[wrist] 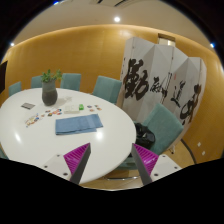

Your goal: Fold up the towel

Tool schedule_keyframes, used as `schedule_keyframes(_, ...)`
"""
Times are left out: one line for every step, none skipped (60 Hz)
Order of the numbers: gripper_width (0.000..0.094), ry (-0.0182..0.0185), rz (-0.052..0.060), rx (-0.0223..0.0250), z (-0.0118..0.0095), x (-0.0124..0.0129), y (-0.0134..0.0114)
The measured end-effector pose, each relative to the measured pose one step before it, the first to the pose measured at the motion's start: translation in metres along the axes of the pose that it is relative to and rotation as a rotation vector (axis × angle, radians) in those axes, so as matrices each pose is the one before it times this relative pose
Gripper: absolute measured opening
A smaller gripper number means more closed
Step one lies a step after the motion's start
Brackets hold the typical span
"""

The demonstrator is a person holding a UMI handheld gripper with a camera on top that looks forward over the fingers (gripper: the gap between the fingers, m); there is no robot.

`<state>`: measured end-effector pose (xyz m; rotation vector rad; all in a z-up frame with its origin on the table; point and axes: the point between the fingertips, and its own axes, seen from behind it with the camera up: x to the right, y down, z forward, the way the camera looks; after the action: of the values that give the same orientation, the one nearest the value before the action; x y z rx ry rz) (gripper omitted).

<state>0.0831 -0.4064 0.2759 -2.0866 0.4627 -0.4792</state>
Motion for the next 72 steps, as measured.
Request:
schedule_keyframes(0.0872,-0.0019,-0.0006,-0.00577,-0.0001,-0.00066,0.00188)
schedule_keyframes(0.0874,-0.00207,-0.0009,-0.00596,0.00032,-0.00091,0.00219)
schedule_keyframes(0.0872,-0.00202,-0.0012,-0.00619,0.00088,-0.00124,0.00245)
schedule_keyframes(0.0873,-0.00195,-0.0021,-0.00678,0.00134,-0.00164,0.00302)
schedule_keyframes(0.0873,-0.00182,-0.0023,-0.00628,0.00154,-0.00201,0.00338)
schedule_keyframes(0.0872,-0.00281,-0.003,-0.00574,-0.00162,-0.00093,0.00286)
schedule_keyframes(0.0872,-0.00083,-0.0028,-0.00262,0.00659,-0.00609,0.00581)
schedule_keyframes(0.0873,-0.00399,-0.0031,-0.00721,-0.00155,-0.00081,0.00235)
schedule_keyframes(0.0874,-0.00209,-0.0043,-0.00483,0.00661,-0.00676,0.006)
schedule_keyframes(0.0874,-0.00596,-0.0049,-0.00716,0.00236,-0.0053,0.00446)
schedule_keyframes(0.0872,-0.00925,-0.0052,-0.00632,0.00264,-0.00659,0.00472)
schedule_keyframes(0.0866,-0.01114,-0.0048,-0.00759,-0.00186,-0.00368,0.00232)
schedule_keyframes(0.0865,-0.00865,-0.005,-0.00359,0.00743,-0.0097,0.00536)
schedule_keyframes(0.0865,-0.01205,-0.0049,-0.00597,0.00307,-0.00824,0.00368)
schedule_keyframes(0.0868,-0.01563,-0.0048,-0.00782,-0.00144,-0.00631,0.00186)
schedule_keyframes(0.0869,-0.01441,-0.0053,-0.00441,0.00829,-0.01234,0.00406)
schedule_keyframes(0.0867,-0.01875,-0.0052,-0.00644,-0.00407,-0.00437,0.00141)
schedule_keyframes(0.0869,-0.01718,-0.0048,-0.00599,0.00389,-0.0106,0.00128)
schedule_keyframes(0.0869,-0.01673,-0.0046,-0.00527,0.00521,-0.01208,0.00088)
schedule_keyframes(0.087,-0.01618,-0.0042,-0.00335,0.00536,-0.01047,-0.00026)
schedule_keyframes(0.0873,-0.01488,-0.0047,-0.00243,0.00562,-0.01011,-0.00095)
schedule_keyframes(0.0874,-0.0143,-0.0051,-0.00074,0.00661,-0.01048,-0.0014)
schedule_keyframes(0.0878,-0.01577,-0.0067,0.00011,0.00715,-0.01086,-0.00226)
schedule_keyframes(0.0878,-0.01709,-0.0067,0.00259,0.00778,-0.01117,-0.00363)
schedule_keyframes(0.0877,-0.01621,-0.006,0.00559,0.00789,-0.01057,-0.00467)
schedule_keyframes(0.0876,-0.01546,-0.0057,0.00758,0.00852,-0.01025,-0.00523)
schedule_keyframes(0.0874,-0.01424,-0.0053,0.00837,0.00923,-0.00987,-0.00554)
schedule_keyframes(0.0875,-0.01505,-0.0042,0.00823,0.00815,-0.00853,-0.00627)
schedule_keyframes(0.0878,-0.01292,-0.005,0.00938,0.01093,-0.00899,-0.00549)
schedule_keyframes(0.0874,-0.01193,-0.0053,0.00948,0.01128,-0.00808,-0.00591)
schedule_keyframes(0.0872,-0.01052,-0.0056,0.00983,0.01154,-0.00665,-0.00674)
schedule_keyframes(0.0873,-0.0098,-0.0061,0.01096,0.01199,-0.00674,-0.00697)
schedule_keyframes(0.0873,-0.00899,-0.0059,0.00944,0.01256,-0.00632,-0.0065)
schedule_keyframes(0.0872,-0.00909,-0.0055,0.0075,0.01281,-0.00627,-0.00625)
schedule_keyframes(0.0871,-0.00969,-0.0058,0.00653,0.01276,-0.0058,-0.006)
schedule_keyframes(0.0872,-0.01007,-0.0051,0.00737,0.01302,-0.00539,-0.00635)
schedule_keyframes(0.0871,-0.00933,-0.0046,0.00854,0.01349,-0.00499,-0.00653)
schedule_keyframes(0.0873,-0.00989,-0.0036,0.00741,0.01216,-0.00388,-0.00637)
schedule_keyframes(0.0873,-0.00694,-0.0019,0.00783,0.01384,-0.00333,-0.00518)
schedule_keyframes(0.0872,-0.0048,-0.0022,0.00599,0.01401,-0.00262,-0.00463)
schedule_keyframes(0.0873,-0.00309,-0.0034,0.00315,0.01426,-0.00239,-0.0034)
schedule_keyframes(0.087,-0.00225,-0.0053,-0.00088,0.01406,-0.00171,-0.00249)
schedule_keyframes(0.087,-0.00173,-0.0058,-0.00374,0.01395,-0.0016,-0.00146)
schedule_keyframes(0.0871,-0.0016,-0.0064,-0.00522,0.01368,-0.00138,-0.00116)
schedule_keyframes(0.087,-0.00134,-0.0066,-0.00512,0.01332,-0.00135,-0.00099)
schedule_keyframes(0.087,-0.00141,-0.0063,-0.00125,0.01303,-0.00141,0.00028)
schedule_keyframes(0.0868,-0.00047,-0.0053,-0.00624,0.01221,-0.00117,-0.00174)
schedule_keyframes(0.0867,-0.00035,-0.0038,-0.00567,0.01221,-0.00091,-0.00028)
schedule_keyframes(0.0867,0.00022,-0.004,-0.00761,0.01194,-0.00093,0.00073)
schedule_keyframes(0.0862,-0.00041,-0.0047,-0.00957,0.01132,-0.00094,0.00139)
schedule_keyframes(0.0856,-0.00051,-0.0045,-0.01048,0.01079,-0.00086,0.00181)
schedule_keyframes(0.0848,-0.00063,-0.003,-0.01047,0.01034,-0.00086,0.0019)
schedule_keyframes(0.0837,-0.0001,-0.0017,-0.01006,0.00996,-0.00076,0.00212)
schedule_keyframes(0.0825,-0.00098,-0.0017,-0.00269,0.01127,0.0003,0.00501)
schedule_keyframes(0.0814,-0.0013,0.0,-0.0112,0.00939,-0.00144,0.00191)
schedule_keyframes(0.0799,-0.00179,-0.0006,-0.01157,0.00721,-0.00102,0.00309)
schedule_keyframes(0.0786,-0.00244,-0.0006,-0.01242,0.00691,-0.00118,0.00381)
schedule_keyframes(0.0769,-0.00168,-0.001,-0.01335,0.00621,-0.00097,0.00394)
schedule_keyframes(0.0746,-0.00277,-0.0024,-0.01258,0.00556,-0.00128,0.00394)
schedule_keyframes(0.0717,-0.00122,-0.0042,-0.0129,0.00488,-0.00066,0.00411)
schedule_keyframes(0.0693,0.00023,-0.0034,0.01085,0.00227,-0.00028,-0.00243)
schedule_keyframes(0.0637,0.00127,-0.0013,0.02875,0.00148,0.00074,-0.00582)
schedule_keyframes(0.0519,0.00473,-0.0111,0.00101,0.00162,0.00149,-0.00026)
schedule_keyframes(0.0416,0.00869,-0.0139,-0.00595,0.00235,0.00244,0.00205)
schedule_keyframes(0.0344,0.01165,-0.016,0.00119,0.0006,0.00297,-0.00012)
schedule_keyframes(0.0285,0.0107,-0.011,0.00724,0.00035,0.00274,-0.00158)
schedule_keyframes(0.0214,0.01213,-0.0055,0.00478,0.00026,0.00295,-0.00038)
schedule_keyframes(0.016,0.00959,-0.0009,0.00138,0.00036,0.00194,0.00089)
schedule_keyframes(0.0124,0.00406,0.0008,0.00209,0.00028,0.00081,0.00071)
schedule_keyframes(0.0108,0.00019,-0.0018,0.00344,0.00003,0.00007,-0.00007)
schedule_keyframes(0.0091,-0.00221,-0.0063,-0.00133,-0.00228,0.0003,-0.00069)
schedule_keyframes(0.0079,-0.00279,-0.0082,0.00013,0.00062,0.00168,0.0002)
